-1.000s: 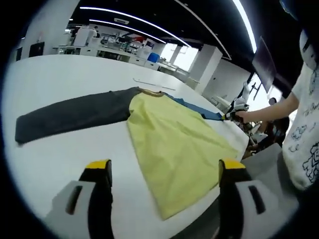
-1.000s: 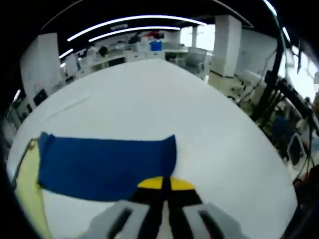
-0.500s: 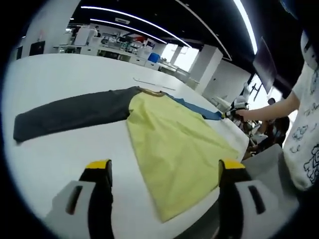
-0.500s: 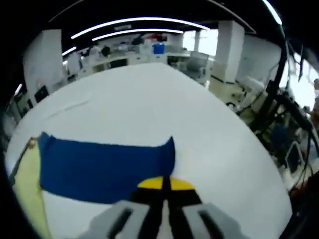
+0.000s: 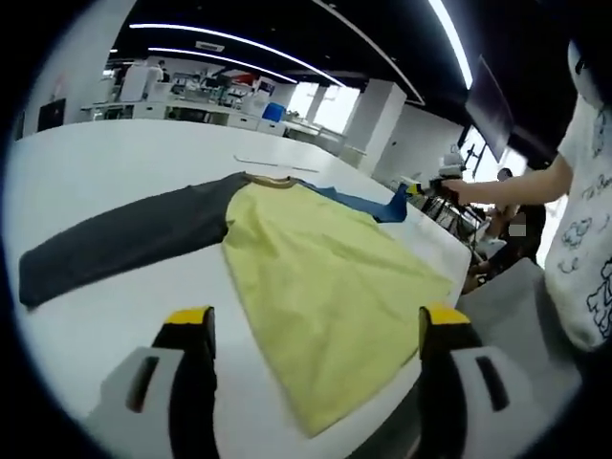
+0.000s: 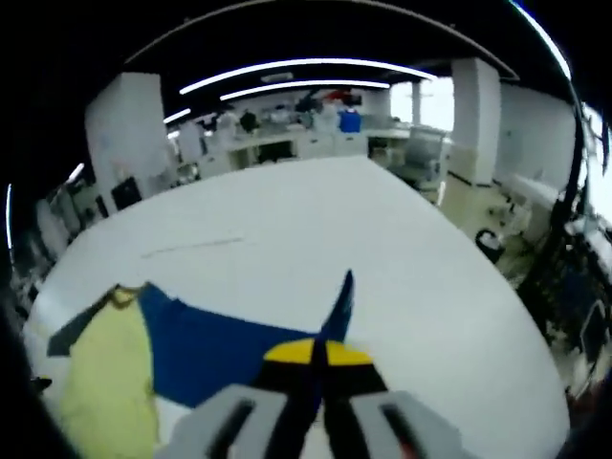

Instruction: Fold the garment on the visible template until the final outline fits inside the template.

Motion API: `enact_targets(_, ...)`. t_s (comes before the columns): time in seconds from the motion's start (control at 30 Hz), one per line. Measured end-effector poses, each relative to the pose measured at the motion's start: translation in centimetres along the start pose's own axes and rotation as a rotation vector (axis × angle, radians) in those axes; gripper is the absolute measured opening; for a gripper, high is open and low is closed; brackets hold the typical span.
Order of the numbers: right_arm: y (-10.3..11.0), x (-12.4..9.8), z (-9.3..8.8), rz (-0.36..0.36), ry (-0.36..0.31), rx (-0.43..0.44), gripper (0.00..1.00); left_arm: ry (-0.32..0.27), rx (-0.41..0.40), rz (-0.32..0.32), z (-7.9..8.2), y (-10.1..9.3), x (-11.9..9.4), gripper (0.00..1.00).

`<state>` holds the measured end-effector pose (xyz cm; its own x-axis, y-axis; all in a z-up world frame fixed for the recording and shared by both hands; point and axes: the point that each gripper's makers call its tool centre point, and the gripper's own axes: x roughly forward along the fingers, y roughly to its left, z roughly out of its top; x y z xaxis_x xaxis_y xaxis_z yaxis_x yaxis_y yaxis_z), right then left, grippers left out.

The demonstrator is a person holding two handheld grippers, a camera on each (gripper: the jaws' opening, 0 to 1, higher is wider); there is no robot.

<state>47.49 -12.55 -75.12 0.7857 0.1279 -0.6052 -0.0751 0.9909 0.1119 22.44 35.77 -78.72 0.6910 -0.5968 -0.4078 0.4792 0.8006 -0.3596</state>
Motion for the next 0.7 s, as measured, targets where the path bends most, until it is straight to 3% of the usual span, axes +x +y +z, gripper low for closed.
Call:
enact_targets(0.2, 7.2, 0.3, 2.3, 0.177, -0.016, -0.021, 0.00, -0.011, 0.008, 0.001, 0.0, 0.0, -0.5, 0.85)
enact_targets(0.3, 11.8, 0.0, 2.8, 0.328, -0.004, -0.027, 0.00, -0.018, 0.007, 0.008, 0.1, 0.1, -0.7, 0.85)
enact_targets(0.57, 20.3, -0.1, 4.5, 0.536, -0.002, -0.030, 0.00, -0.035, 0.003, 0.026, 0.1, 1.0, -1.5, 0.84)
enact_targets(0.7, 23.8, -0.3, 5.0, 0.600, -0.005, -0.046, 0.00, -0.041, 0.000, 0.034, 0.1, 1.2, -1.7, 0.84)
